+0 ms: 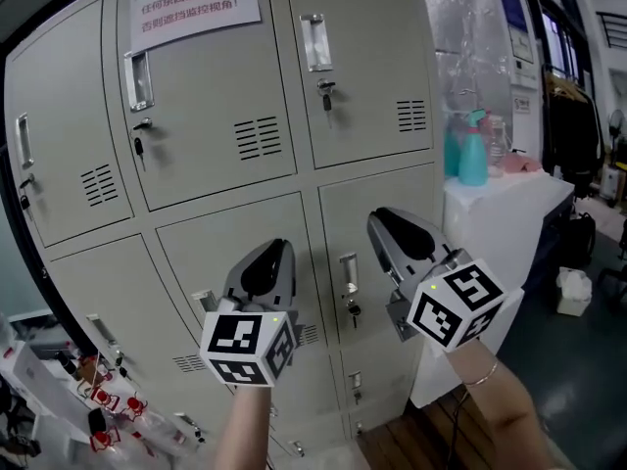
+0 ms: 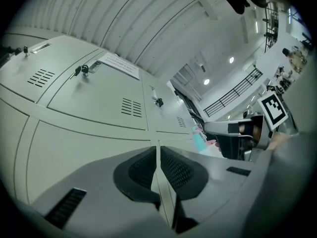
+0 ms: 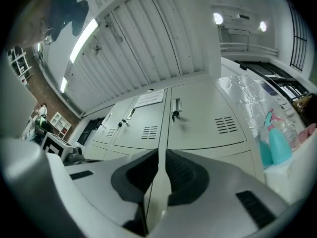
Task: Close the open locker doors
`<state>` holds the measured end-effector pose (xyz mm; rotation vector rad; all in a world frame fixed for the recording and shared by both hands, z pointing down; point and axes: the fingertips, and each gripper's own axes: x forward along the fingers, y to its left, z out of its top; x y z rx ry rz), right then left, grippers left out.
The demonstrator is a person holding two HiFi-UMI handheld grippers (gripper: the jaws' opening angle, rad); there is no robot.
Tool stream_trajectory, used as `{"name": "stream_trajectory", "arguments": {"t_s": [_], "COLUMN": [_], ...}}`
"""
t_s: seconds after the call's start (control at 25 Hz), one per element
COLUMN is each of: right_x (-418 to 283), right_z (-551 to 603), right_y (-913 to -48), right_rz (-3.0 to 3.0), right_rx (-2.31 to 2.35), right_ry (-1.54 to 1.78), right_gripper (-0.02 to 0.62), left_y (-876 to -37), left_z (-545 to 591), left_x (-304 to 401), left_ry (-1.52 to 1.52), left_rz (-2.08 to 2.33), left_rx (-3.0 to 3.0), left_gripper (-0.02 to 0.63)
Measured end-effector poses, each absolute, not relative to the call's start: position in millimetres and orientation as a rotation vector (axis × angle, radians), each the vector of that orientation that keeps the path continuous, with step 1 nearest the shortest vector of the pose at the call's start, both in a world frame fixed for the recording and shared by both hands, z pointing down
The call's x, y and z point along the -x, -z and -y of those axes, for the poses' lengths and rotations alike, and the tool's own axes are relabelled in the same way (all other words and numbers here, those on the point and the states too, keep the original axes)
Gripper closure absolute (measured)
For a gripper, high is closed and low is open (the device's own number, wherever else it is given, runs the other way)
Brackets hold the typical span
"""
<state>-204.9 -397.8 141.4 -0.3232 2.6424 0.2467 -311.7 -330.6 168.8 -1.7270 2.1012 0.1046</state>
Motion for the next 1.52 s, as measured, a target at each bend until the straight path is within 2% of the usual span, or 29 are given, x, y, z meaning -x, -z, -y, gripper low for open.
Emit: {"name": "stream_trajectory", "arguments": {"t_s": [0.56,0.96,1.52], "right_x": [179,166,163], "right_z": [394,379,381], "right_y": [-276,-362,-440], "right_rz": [-2.812,-2.916,-3.013], "right_rx": [0.491,0.618,0.725], "right_ry": [-0.068,0.076,0.292], "right_gripper": [0.563,0.588,0.606], "left_y": [-281,-363,-433], "left_z": [327,302,299], "left_x": [309,330,328], "left_ry": [-0.088,-0.079,0.007], "left_rz": [-2.182,-2.321,-2.429], "left_rx": [1.895,1.977,2.017], "left_gripper": [0.583,0.583,0.583]}}
